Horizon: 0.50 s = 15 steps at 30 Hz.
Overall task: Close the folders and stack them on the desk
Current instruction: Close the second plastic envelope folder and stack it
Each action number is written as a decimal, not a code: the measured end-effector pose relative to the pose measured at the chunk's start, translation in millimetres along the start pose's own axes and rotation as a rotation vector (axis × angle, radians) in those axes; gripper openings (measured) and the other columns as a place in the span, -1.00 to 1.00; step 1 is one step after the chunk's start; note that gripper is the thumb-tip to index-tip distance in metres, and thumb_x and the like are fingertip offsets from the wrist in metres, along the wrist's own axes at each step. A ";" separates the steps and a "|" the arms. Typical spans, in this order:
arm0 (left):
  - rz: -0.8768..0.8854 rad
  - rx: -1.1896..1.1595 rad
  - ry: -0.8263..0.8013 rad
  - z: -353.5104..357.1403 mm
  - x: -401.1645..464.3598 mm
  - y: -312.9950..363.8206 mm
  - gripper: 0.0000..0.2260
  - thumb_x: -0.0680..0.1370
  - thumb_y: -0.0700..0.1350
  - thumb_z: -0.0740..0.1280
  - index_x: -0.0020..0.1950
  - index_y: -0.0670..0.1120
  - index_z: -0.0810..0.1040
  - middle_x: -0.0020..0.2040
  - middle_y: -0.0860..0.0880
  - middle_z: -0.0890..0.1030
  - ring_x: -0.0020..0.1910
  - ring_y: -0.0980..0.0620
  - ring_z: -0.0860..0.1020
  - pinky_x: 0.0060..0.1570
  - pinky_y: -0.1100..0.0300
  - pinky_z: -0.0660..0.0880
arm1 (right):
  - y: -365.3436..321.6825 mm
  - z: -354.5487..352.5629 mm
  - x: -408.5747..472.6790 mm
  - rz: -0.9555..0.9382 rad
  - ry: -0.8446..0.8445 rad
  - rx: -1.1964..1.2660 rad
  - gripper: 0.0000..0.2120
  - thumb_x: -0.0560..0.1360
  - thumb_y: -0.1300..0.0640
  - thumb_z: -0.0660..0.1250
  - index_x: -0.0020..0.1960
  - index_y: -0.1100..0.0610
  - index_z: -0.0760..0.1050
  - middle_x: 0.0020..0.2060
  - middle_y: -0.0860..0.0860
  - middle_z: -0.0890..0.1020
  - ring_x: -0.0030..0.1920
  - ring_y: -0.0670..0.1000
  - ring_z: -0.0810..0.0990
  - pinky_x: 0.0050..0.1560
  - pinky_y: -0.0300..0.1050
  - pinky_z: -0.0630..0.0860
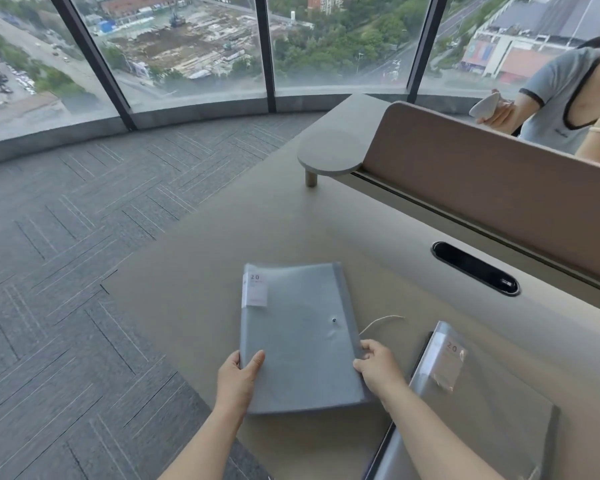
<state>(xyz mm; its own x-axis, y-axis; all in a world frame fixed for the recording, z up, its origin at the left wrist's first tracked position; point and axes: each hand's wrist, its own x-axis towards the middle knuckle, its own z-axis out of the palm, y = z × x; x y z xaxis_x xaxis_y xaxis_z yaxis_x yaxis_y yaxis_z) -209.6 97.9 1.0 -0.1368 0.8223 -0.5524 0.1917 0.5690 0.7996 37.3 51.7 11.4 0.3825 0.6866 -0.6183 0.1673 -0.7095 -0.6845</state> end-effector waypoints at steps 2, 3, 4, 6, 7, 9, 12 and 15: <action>-0.006 0.066 0.017 0.7 1.3 -0.9 -0.85 0.51 -0.09 0.46 -0.02 -0.14 0.59 -0.04 -0.15 0.69 -0.08 -0.14 0.67 0.01 -0.15 0.61 | 2.1 1.6 1.4 0.004 0.010 -0.070 -0.75 0.41 0.36 0.29 0.02 0.10 0.54 -0.38 -0.06 0.54 -0.32 -0.02 0.51 -0.17 -0.09 0.43; -0.009 0.109 0.028 1.0 3.1 -1.2 -0.85 0.51 -0.06 0.46 -0.04 -0.12 0.58 -0.05 -0.13 0.69 -0.09 -0.12 0.66 0.00 -0.14 0.61 | 3.0 3.9 4.3 0.011 0.010 -0.110 -0.76 0.40 0.33 0.31 0.02 0.10 0.53 -0.37 -0.06 0.54 -0.31 0.00 0.52 -0.16 -0.08 0.44; -0.007 0.160 0.043 1.0 4.5 -1.8 -0.84 0.50 -0.04 0.45 -0.05 -0.11 0.56 -0.08 -0.10 0.68 -0.09 -0.10 0.65 -0.03 -0.10 0.60 | 3.8 6.3 6.6 0.020 0.013 -0.150 -0.77 0.39 0.30 0.32 0.01 0.08 0.52 -0.37 -0.07 0.55 -0.29 0.01 0.53 -0.15 -0.07 0.45; 0.008 0.258 0.079 1.1 4.3 -1.4 -0.80 0.49 -0.02 0.45 -0.03 -0.10 0.53 -0.10 -0.04 0.65 -0.07 -0.10 0.63 -0.09 0.00 0.56 | 2.4 8.8 6.2 0.034 0.031 -0.212 -0.78 0.39 0.24 0.34 0.02 0.07 0.47 -0.34 -0.08 0.54 -0.24 0.04 0.54 -0.15 -0.07 0.42; 0.013 0.305 0.098 1.7 4.3 -1.3 -0.76 0.49 0.00 0.46 0.02 -0.10 0.52 -0.07 -0.03 0.64 -0.05 -0.11 0.62 -0.09 0.02 0.53 | 0.7 9.9 5.6 0.037 0.042 -0.236 -0.76 0.40 0.22 0.36 0.04 0.06 0.43 -0.33 -0.08 0.53 -0.21 0.06 0.54 -0.17 -0.08 0.40; 0.020 0.400 0.134 2.7 4.7 -1.5 -0.62 0.46 0.04 0.47 0.17 -0.09 0.48 0.05 -0.05 0.61 0.03 -0.13 0.59 -0.06 0.05 0.49 | -2.0 11.9 5.3 0.031 0.062 -0.292 -0.69 0.41 0.15 0.38 0.09 0.05 0.36 -0.29 -0.06 0.52 -0.19 0.08 0.53 -0.18 -0.09 0.39; 0.031 0.547 0.201 6.2 5.4 -0.8 -0.42 0.43 0.07 0.48 0.37 -0.07 0.38 0.21 -0.14 0.49 0.16 -0.18 0.53 0.00 0.03 0.45 | -6.6 12.5 3.5 0.019 0.069 -0.417 -0.58 0.42 0.04 0.37 0.21 0.01 0.31 -0.21 -0.03 0.56 -0.20 0.10 0.53 -0.22 -0.07 0.39; 0.118 0.773 0.268 13.2 4.1 3.7 -0.28 0.42 0.09 0.48 0.50 -0.03 0.27 0.36 -0.16 0.37 0.34 -0.17 0.37 0.24 -0.06 0.38 | -11.0 9.4 3.5 -0.010 0.050 -0.547 -0.45 0.45 -0.03 0.32 0.38 -0.11 0.19 -0.23 -0.03 0.57 -0.24 0.08 0.53 -0.27 -0.09 0.39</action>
<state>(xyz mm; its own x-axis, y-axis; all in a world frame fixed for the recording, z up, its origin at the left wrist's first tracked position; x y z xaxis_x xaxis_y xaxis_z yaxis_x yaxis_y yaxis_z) -196.6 103.4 -1.5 -0.2828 0.9036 -0.3217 0.8204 0.4016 0.4071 28.2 63.5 13.2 0.4187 0.6951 -0.5844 0.6141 -0.6908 -0.3817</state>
